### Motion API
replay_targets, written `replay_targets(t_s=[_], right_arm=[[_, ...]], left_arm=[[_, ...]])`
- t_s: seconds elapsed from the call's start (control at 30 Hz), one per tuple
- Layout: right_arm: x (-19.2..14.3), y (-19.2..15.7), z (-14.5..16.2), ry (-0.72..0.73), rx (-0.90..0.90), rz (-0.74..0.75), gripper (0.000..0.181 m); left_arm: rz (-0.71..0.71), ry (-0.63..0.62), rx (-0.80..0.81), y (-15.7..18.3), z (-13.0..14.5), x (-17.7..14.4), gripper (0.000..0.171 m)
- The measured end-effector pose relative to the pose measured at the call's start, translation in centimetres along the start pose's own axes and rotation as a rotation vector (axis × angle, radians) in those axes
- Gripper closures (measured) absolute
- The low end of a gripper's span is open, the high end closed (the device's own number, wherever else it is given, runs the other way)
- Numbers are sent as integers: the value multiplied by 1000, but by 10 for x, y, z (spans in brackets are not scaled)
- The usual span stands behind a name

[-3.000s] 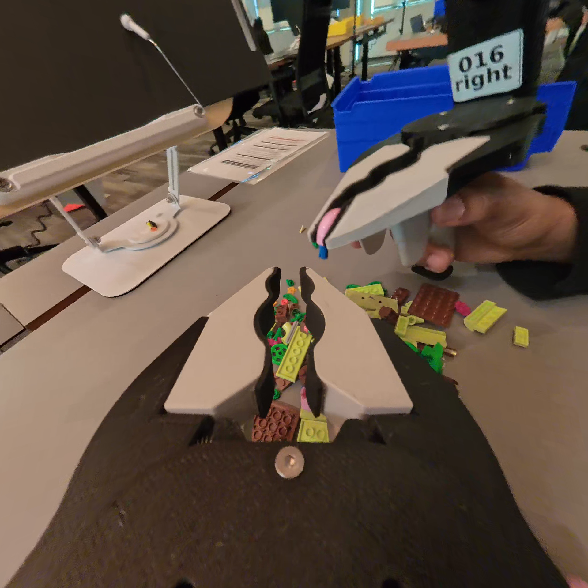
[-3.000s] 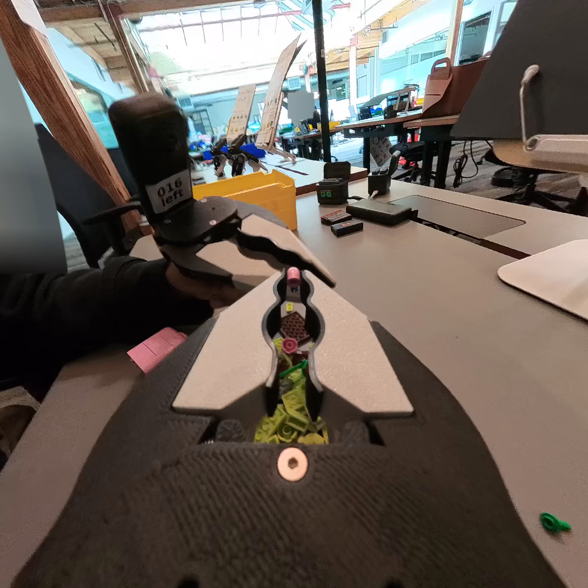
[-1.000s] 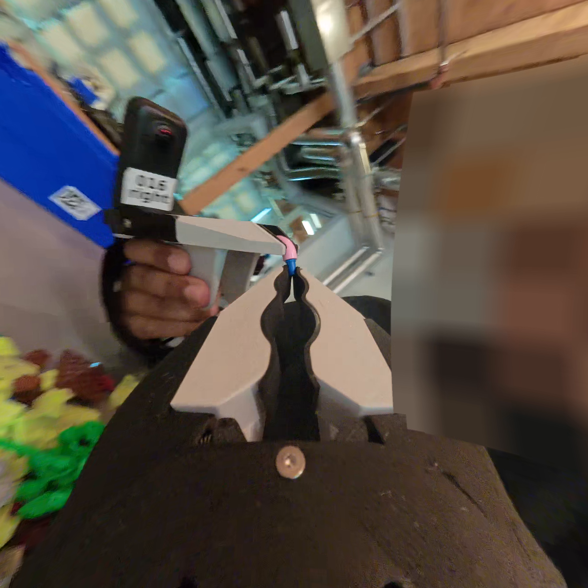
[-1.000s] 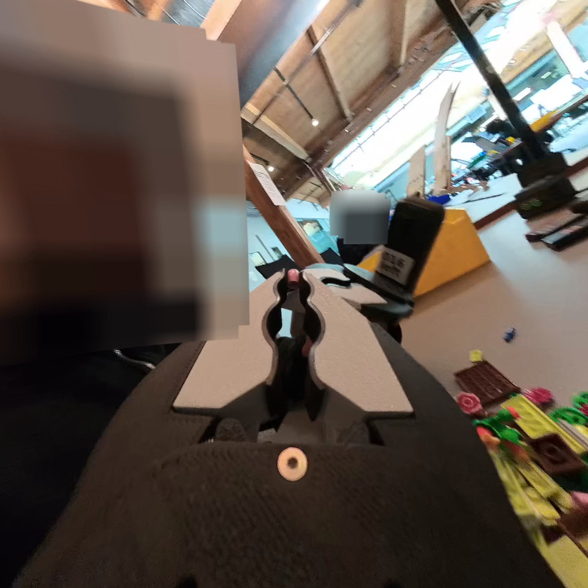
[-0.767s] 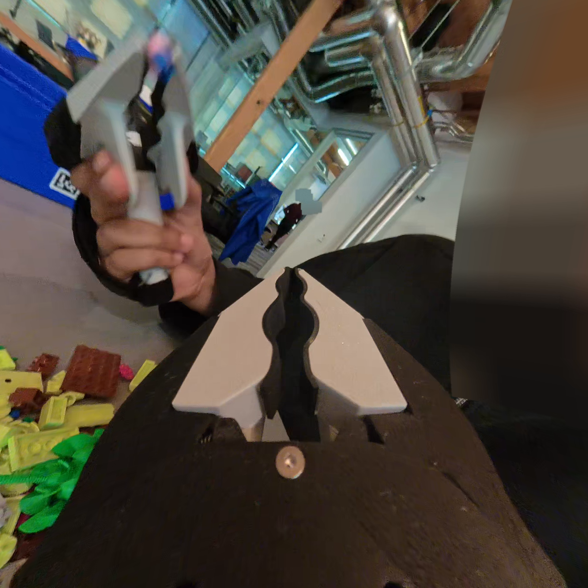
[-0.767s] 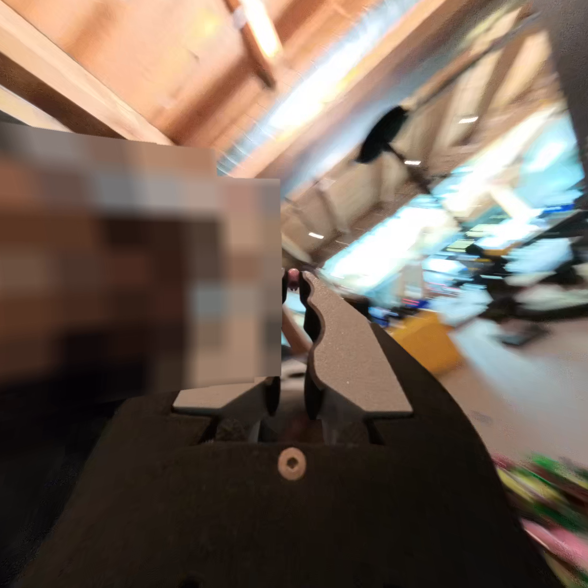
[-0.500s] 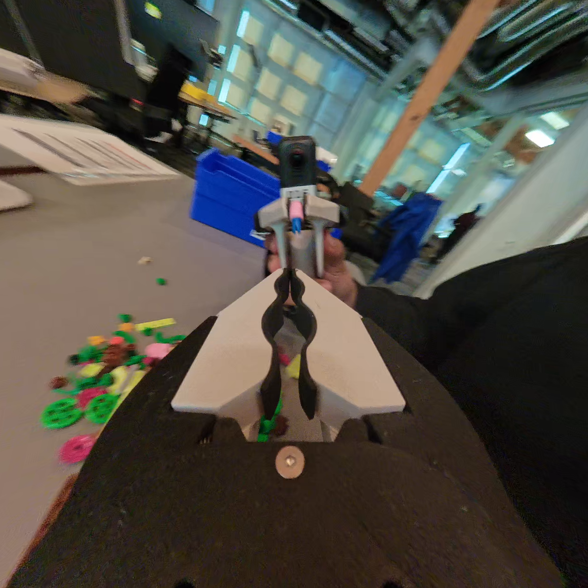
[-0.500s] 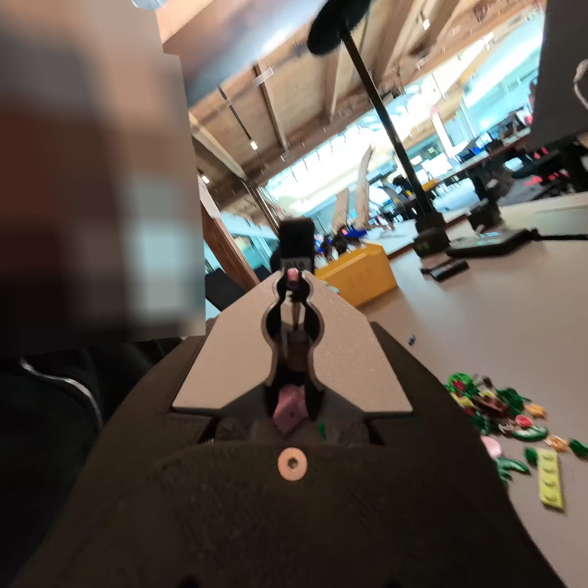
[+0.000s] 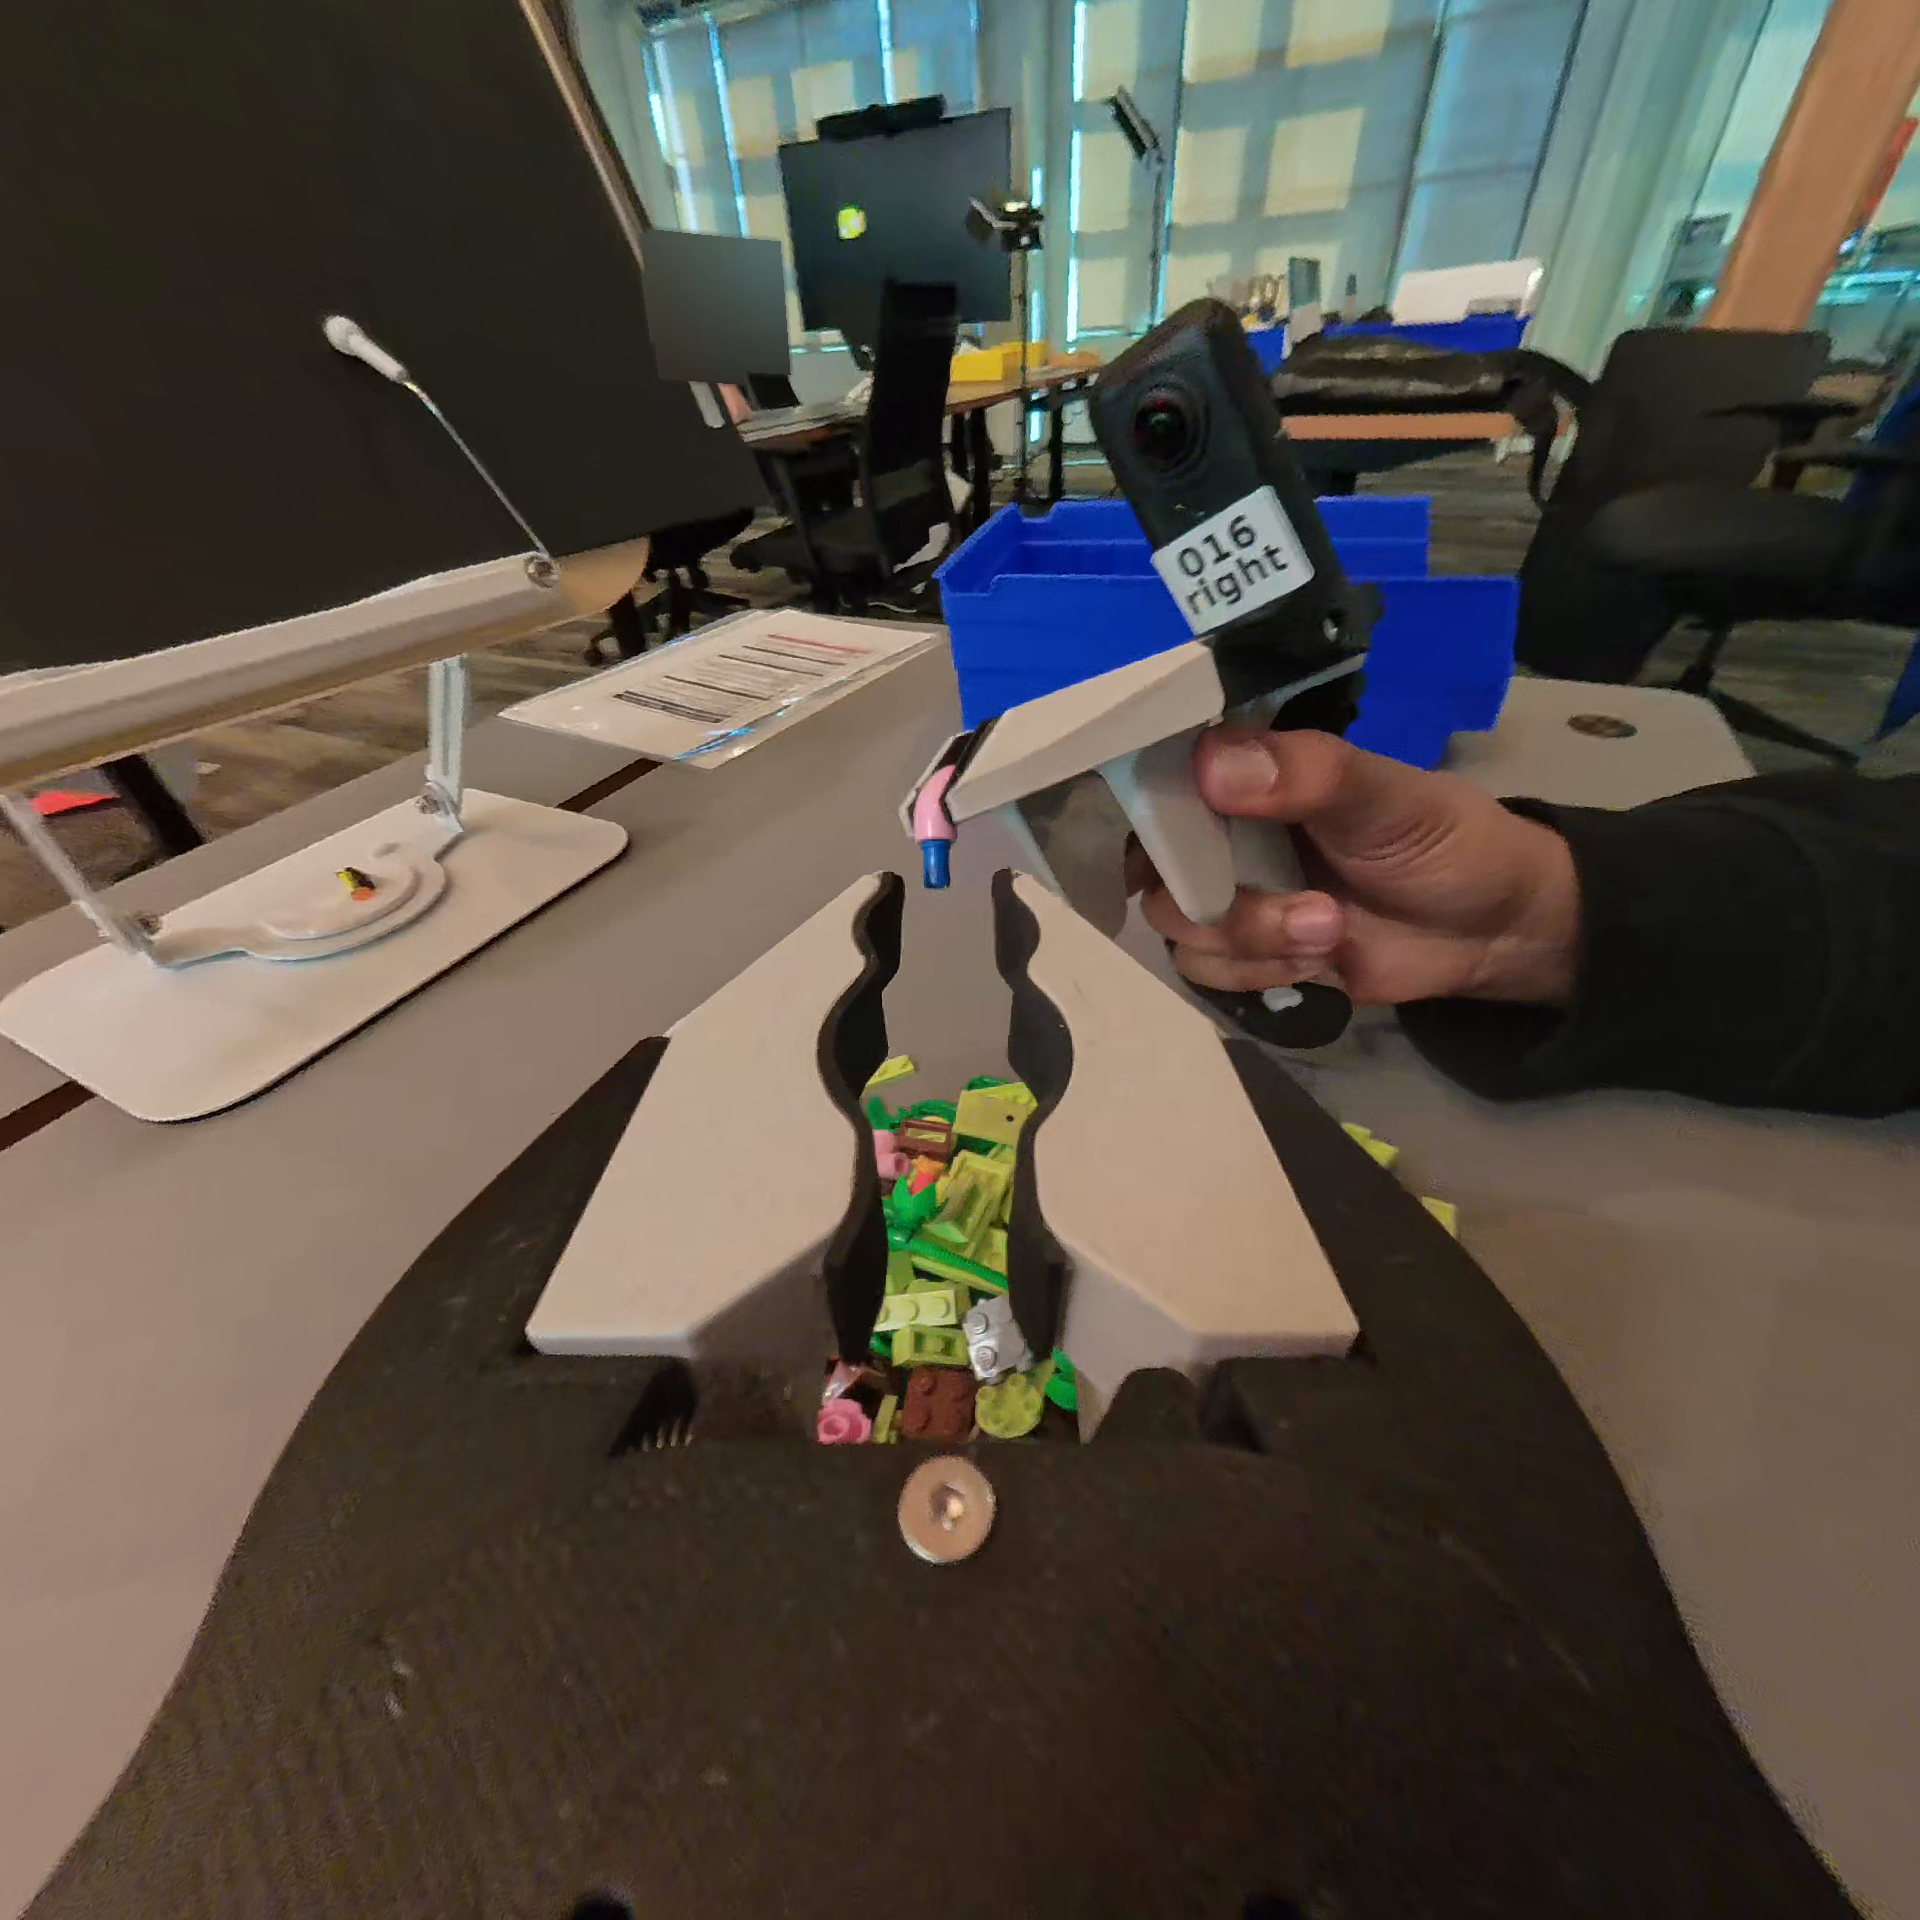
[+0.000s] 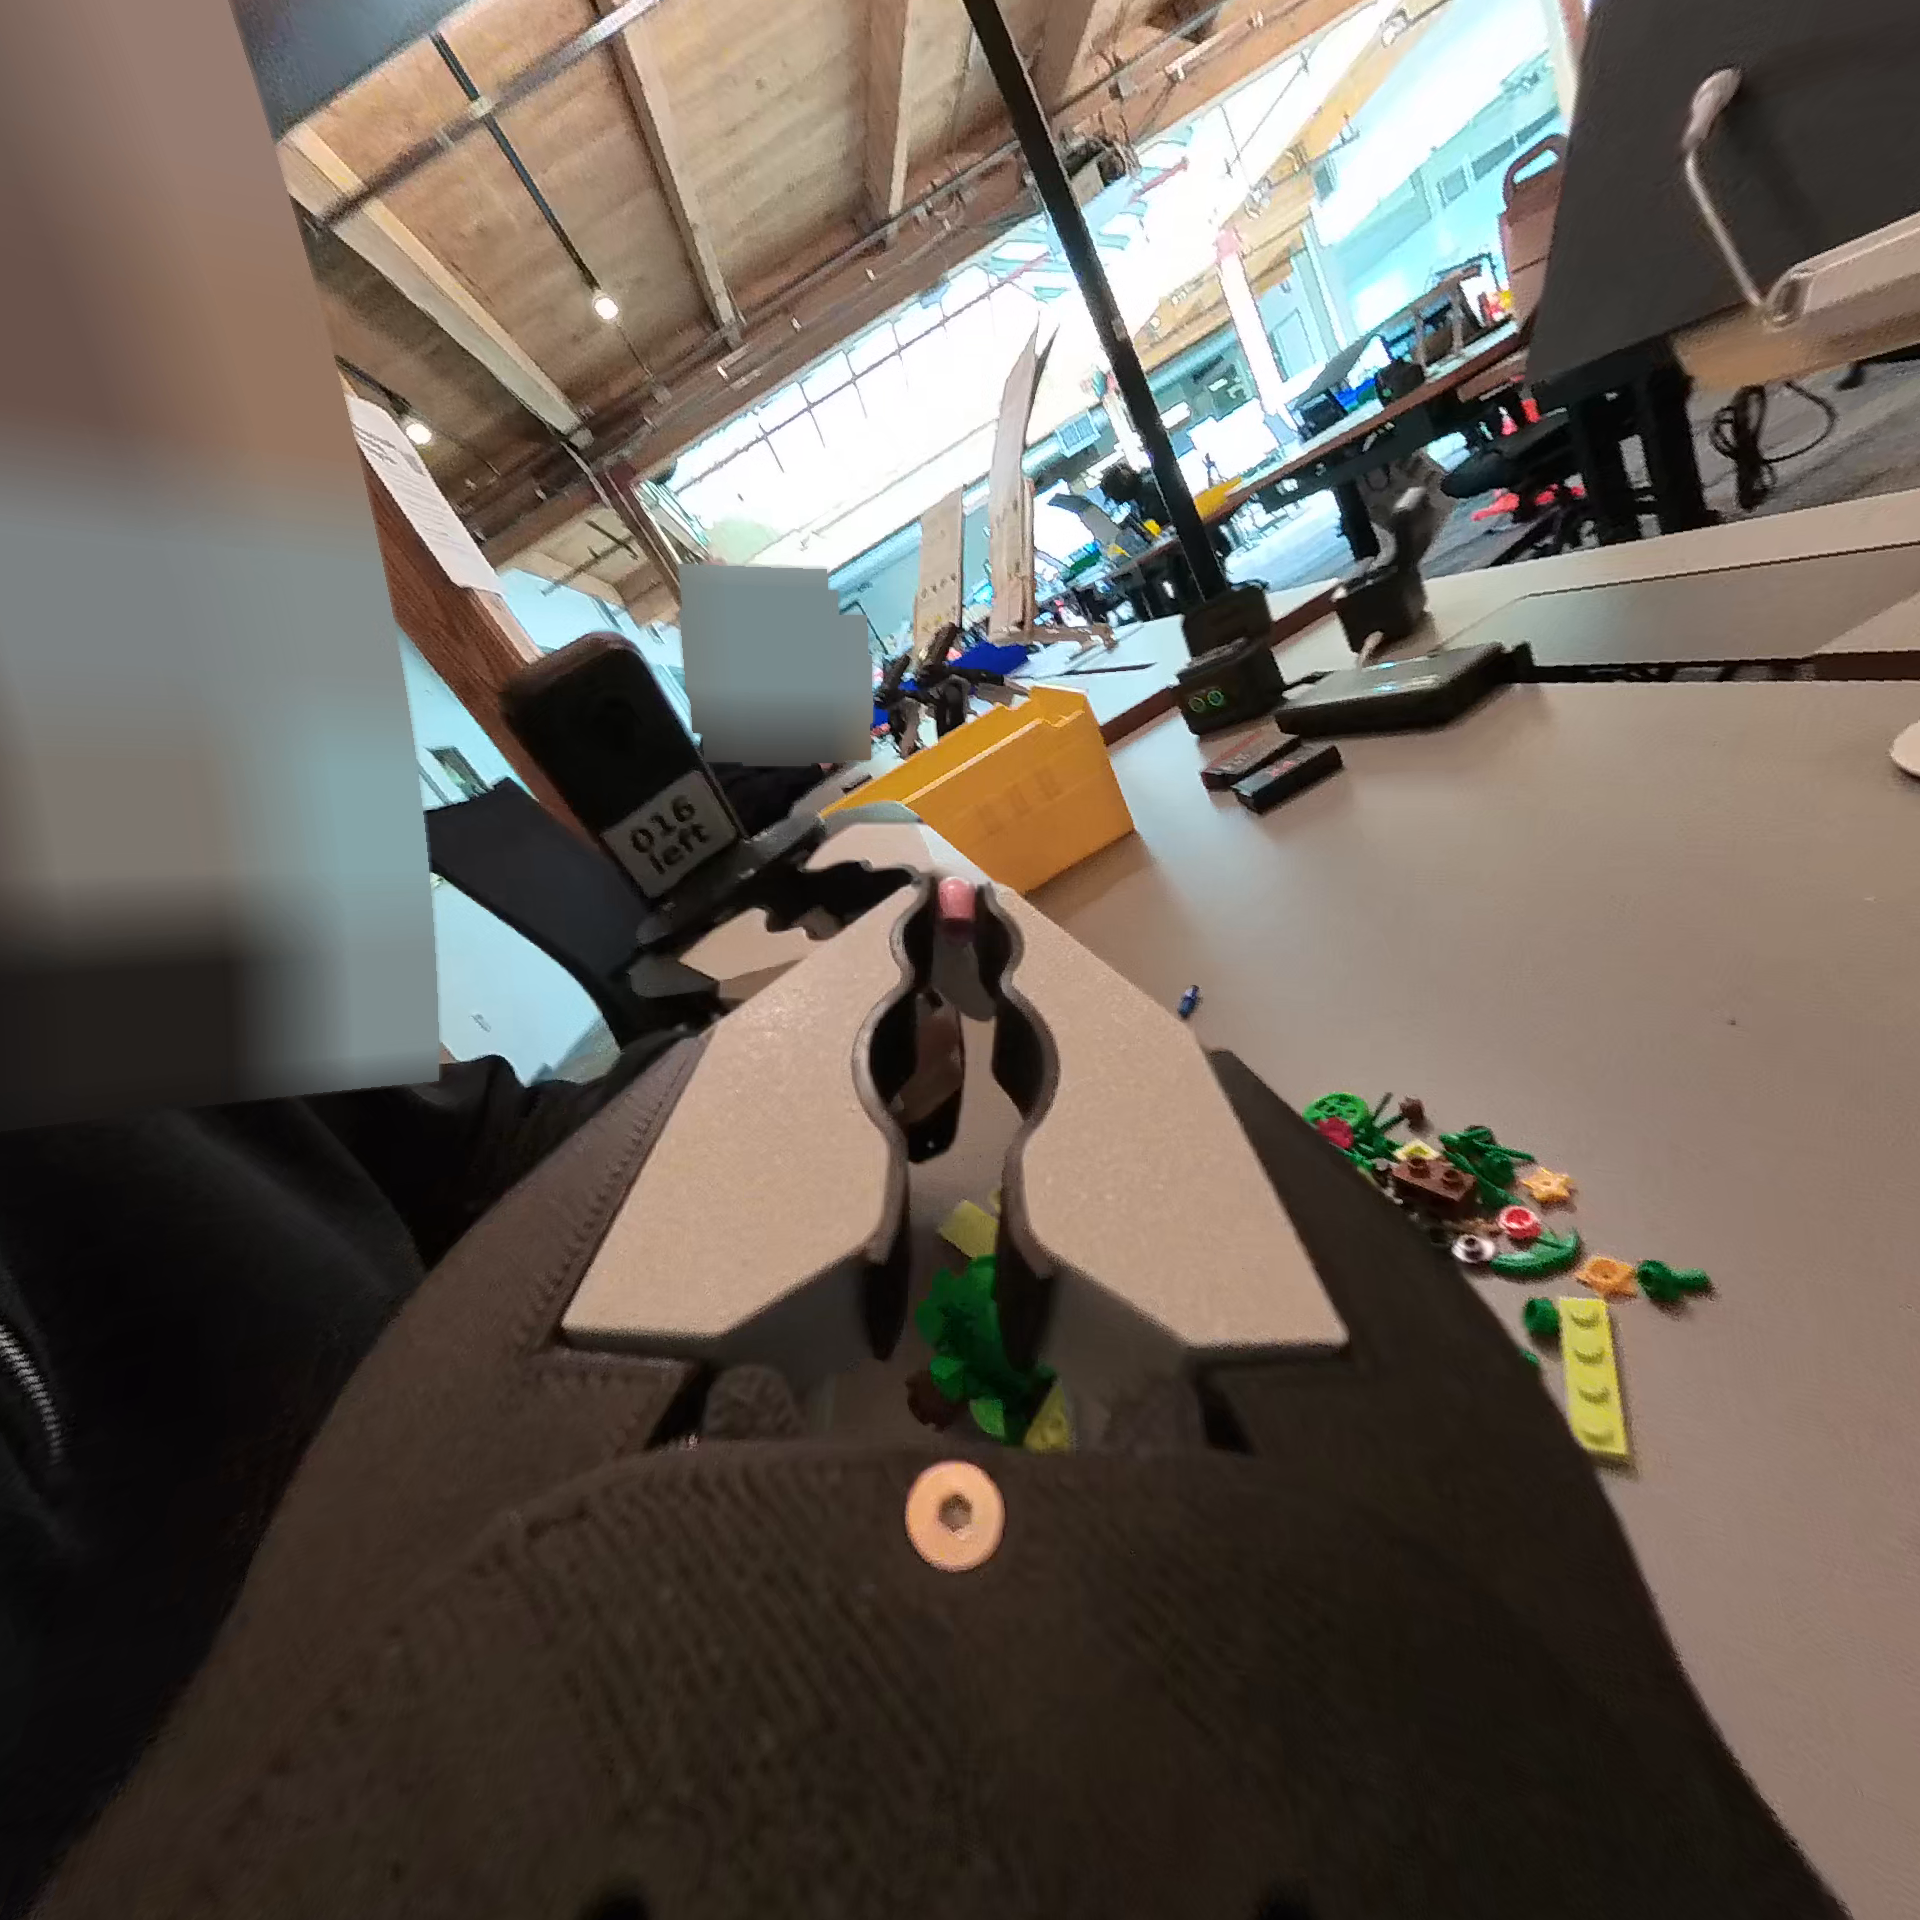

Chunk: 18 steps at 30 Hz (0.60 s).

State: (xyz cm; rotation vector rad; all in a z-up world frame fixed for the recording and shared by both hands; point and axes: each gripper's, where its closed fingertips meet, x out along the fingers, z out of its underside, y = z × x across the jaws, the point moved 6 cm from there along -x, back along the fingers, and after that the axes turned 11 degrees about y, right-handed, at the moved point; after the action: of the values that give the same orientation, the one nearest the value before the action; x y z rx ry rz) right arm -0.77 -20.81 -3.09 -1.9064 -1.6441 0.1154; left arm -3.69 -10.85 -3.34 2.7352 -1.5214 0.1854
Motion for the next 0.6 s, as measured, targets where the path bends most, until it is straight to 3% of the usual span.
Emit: replay_targets(t_s=[0.1,0.6], right_arm=[[2,-2,2,-16,-34,14,177],[5,-4,8,-111,-219,72,176]], left_arm=[[-31,-24,63,0,1,0,170],[-54,-111,142,1,4,2,171]])
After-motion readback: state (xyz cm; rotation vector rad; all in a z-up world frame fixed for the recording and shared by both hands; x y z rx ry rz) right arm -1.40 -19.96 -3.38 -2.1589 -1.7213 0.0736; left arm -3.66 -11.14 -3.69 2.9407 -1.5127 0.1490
